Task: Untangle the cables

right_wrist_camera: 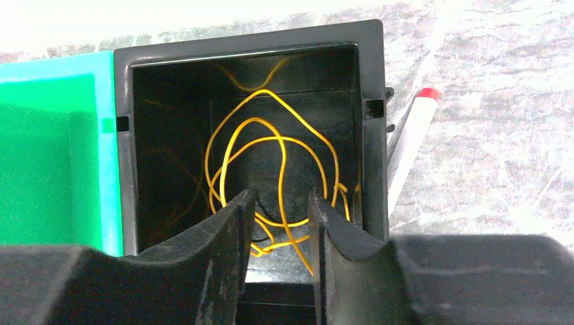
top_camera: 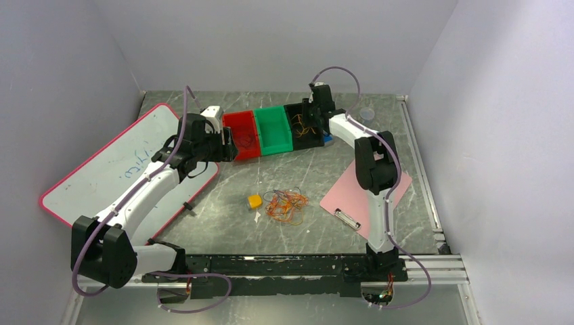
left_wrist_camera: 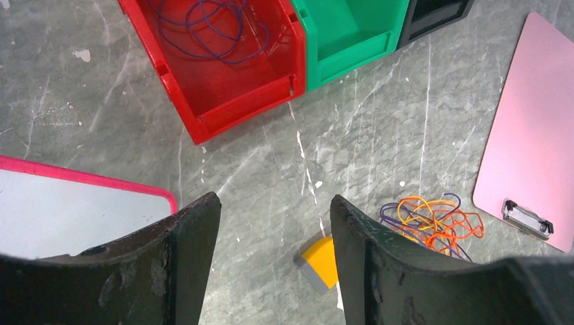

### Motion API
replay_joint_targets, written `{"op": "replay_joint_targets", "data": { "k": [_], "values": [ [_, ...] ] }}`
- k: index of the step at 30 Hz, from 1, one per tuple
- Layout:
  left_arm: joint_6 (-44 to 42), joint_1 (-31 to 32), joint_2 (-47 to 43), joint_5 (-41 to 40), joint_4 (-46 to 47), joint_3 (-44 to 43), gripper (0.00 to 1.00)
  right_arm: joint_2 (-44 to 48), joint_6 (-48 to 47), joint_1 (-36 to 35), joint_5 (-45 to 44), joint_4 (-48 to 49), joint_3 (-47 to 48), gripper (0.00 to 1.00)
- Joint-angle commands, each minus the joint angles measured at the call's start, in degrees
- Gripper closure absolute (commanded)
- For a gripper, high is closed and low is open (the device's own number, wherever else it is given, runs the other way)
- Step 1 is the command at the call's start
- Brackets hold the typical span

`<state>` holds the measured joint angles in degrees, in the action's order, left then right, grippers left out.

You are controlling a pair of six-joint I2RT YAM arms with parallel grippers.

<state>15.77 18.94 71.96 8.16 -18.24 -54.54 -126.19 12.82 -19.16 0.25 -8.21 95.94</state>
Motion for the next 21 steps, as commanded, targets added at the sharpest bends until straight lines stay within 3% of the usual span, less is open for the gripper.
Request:
{"op": "replay_joint_targets", "data": {
  "k": [1, 13, 21],
  "values": [
    [-0.92, -0.50, 0.10, 0.63, 0.96, -0.74, 0.35, 2.67, -0.56, -0.18, -0.27, 0.39, -0.41, 0.59],
    [-1.00, -0.57, 0.03, 0.97, 1.10, -0.74, 0.34, 16.33, -2.55, -0.27, 0.49, 1.34, -9.13, 0.51],
    [-0.70, -0.59, -2.17, -1.15, 0.94, 0.23, 0.31, 32.39, -0.35, -0.27, 2.22, 3.27, -25.42, 0.48]
  ]
}}
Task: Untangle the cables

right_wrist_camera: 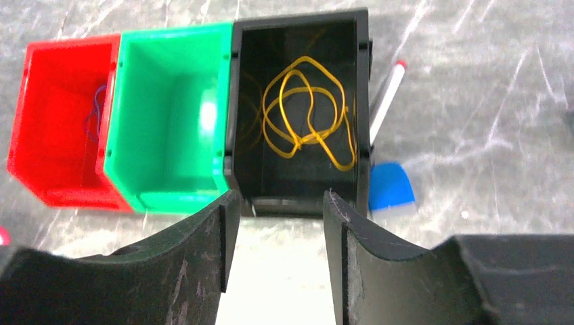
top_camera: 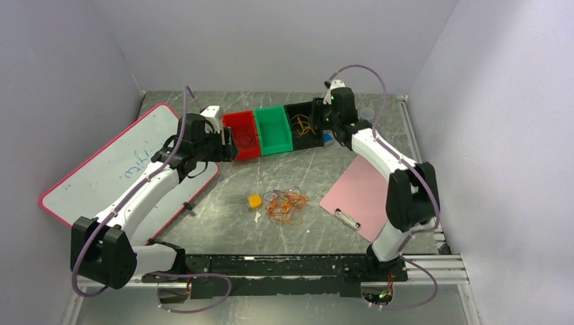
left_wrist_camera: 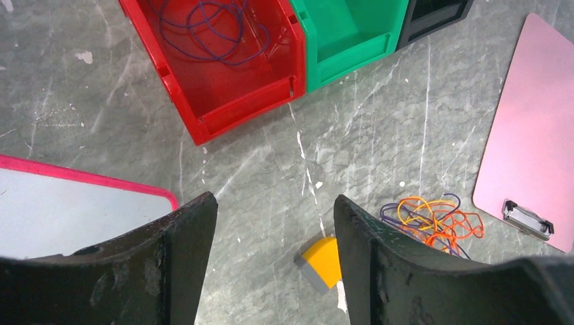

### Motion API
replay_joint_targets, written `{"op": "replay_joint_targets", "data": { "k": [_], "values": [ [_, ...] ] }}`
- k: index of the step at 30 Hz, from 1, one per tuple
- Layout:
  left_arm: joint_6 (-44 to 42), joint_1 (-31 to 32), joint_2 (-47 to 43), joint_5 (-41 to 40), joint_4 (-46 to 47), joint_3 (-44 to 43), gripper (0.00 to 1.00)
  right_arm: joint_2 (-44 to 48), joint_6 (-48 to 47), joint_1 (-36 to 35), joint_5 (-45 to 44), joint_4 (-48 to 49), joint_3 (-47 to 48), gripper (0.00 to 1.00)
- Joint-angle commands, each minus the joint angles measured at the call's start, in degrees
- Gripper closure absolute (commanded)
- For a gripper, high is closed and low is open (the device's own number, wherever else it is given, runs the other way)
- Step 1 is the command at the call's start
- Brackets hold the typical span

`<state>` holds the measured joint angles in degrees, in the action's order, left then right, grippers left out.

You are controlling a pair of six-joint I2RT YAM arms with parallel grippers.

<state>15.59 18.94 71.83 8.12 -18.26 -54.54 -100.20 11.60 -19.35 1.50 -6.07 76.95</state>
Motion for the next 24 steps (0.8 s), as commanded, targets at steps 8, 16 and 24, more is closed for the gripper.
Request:
{"op": "replay_joint_targets", "data": {
  "k": [8, 16, 24],
  "values": [
    [-0.72, -0.57, -0.99, -0.92, 1.22, -0.27, 0.19, 21.55, 1.55, -0.13, 3.63, 5.23, -23.75, 0.43],
    [-0.83, -0.57, -0.64, -1.16, 1.63, -0.20, 0.19, 31.44, 3.23, -0.08, 1.61, 13.16, -37.41, 0.41],
    [-0.91, -0.65, -0.40, -0.95, 1.89, -0.21, 0.19, 34.75, 3.74, -0.09, -0.19, 16.68, -40.83, 0.39]
  ]
}}
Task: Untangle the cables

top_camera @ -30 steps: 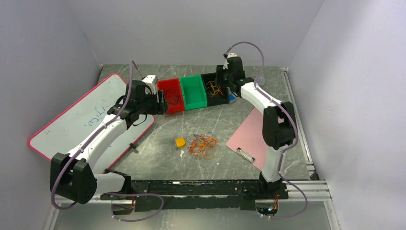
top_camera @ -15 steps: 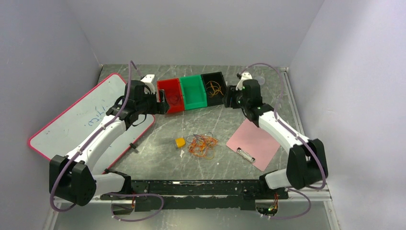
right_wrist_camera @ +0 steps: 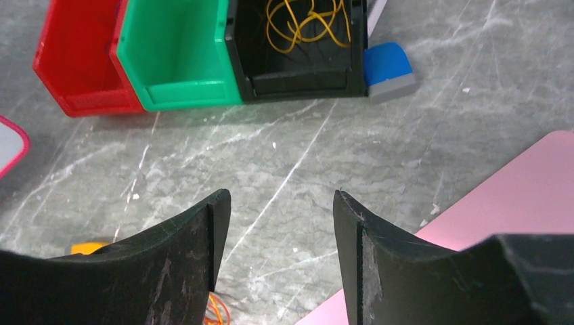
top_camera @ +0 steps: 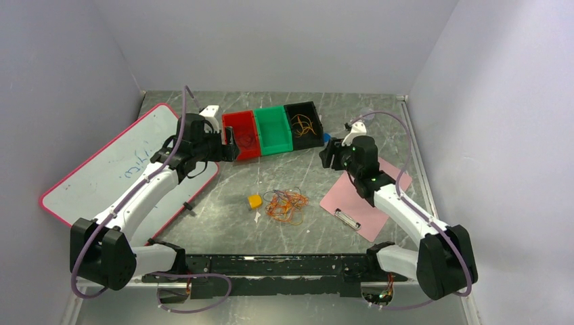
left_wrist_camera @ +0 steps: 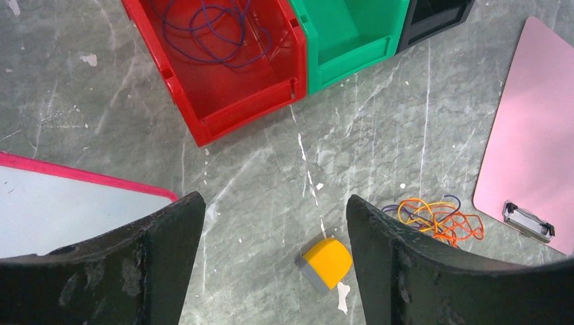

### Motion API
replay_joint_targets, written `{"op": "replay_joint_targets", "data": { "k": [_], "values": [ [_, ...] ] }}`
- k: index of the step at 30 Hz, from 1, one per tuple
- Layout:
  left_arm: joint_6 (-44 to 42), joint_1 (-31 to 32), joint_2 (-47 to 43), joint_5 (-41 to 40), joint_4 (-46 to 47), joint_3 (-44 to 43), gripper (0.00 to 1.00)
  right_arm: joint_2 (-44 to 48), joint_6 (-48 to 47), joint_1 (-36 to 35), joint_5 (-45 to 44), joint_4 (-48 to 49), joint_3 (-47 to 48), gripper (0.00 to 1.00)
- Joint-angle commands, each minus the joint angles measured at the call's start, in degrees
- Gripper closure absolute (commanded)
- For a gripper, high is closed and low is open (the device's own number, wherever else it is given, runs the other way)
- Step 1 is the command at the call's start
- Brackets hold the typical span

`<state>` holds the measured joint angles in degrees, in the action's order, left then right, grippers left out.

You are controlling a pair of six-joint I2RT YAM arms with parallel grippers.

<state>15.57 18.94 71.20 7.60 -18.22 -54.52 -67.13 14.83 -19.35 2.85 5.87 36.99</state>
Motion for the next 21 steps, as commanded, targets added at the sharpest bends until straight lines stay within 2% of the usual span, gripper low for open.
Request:
{"op": "replay_joint_targets", "data": {
  "k": [1, 11, 21],
  "values": [
    [-0.89, -0.68, 0.25, -0.39, 1.81, -0.23, 0.19, 1.79, 0.57, -0.07, -1.58, 5.02, -1.07, 0.39],
    [-0.90, -0.97, 0.19, -0.31, 1.85, -0.23, 0.19, 3.14, 3.39, -0.07, -4.76, 10.31, -4.15, 0.32],
    [-0.87, -1.01, -0.26, -0.21, 1.94, -0.15, 0.19, 4.18, 5.61, -0.07, -6.71, 15.76, -7.32, 0.31]
  ]
}}
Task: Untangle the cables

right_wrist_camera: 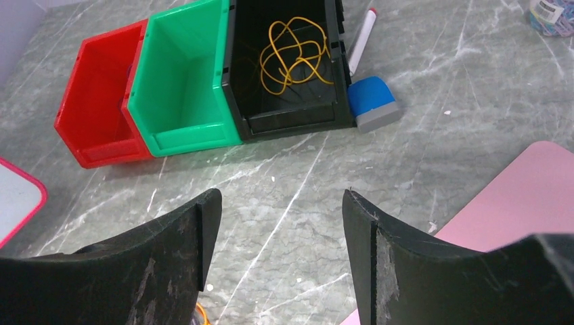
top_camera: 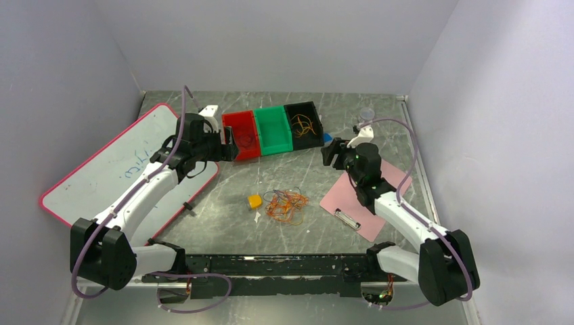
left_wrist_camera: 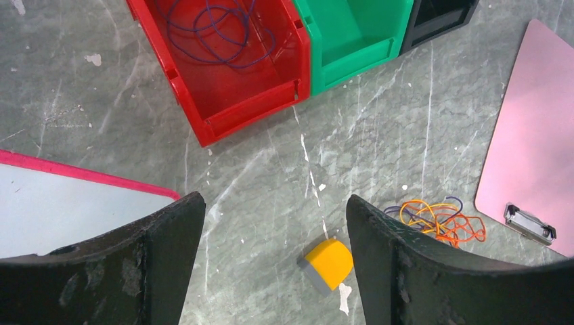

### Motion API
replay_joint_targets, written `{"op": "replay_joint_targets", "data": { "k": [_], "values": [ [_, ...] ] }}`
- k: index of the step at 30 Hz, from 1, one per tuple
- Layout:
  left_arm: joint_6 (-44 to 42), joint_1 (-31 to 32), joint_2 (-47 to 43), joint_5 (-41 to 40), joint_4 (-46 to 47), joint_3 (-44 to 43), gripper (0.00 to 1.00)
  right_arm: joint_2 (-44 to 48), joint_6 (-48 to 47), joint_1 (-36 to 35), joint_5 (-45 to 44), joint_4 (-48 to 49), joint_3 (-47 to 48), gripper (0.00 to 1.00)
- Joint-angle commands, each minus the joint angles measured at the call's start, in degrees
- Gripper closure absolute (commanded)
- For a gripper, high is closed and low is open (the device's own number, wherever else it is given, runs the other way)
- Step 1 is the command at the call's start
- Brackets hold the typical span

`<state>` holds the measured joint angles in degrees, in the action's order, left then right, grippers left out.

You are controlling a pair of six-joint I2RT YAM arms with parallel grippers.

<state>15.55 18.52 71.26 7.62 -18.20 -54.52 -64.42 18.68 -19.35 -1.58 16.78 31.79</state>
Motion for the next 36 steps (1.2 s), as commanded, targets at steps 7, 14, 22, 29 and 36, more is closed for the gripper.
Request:
{"op": "replay_joint_targets", "data": {
  "k": [7, 14, 22, 29, 36],
  "values": [
    [-0.87, -0.68, -0.45, -0.32, 1.79, -0.15, 0.19, 2.22, 0.75, -0.11, -2.83, 5.47, -3.43, 0.30],
    [-0.77, -0.75, -0.51, -0.09, 1.79, -0.15, 0.19, 2.89, -0.26, -0.14, -1.67, 5.36, -3.80, 0.30],
    [-0.73, -0.79, -0.73, -0.10, 1.92, -0.07, 0.19, 2.62, -1.52, -0.08, 1.54, 4.37, -3.47, 0.30],
    [-0.79, -0.86, -0.78, -0.09, 1.92, -0.06, 0.19, 3.24, -1.94, -0.11, 1.99, 4.83, -4.17, 0.30],
    [-0.78, -0.95, -0.68, 0.03, 1.95, -0.06, 0.19, 2.96, -1.75, -0.09, 1.91, 4.62, -4.16, 0.30]
  ]
}}
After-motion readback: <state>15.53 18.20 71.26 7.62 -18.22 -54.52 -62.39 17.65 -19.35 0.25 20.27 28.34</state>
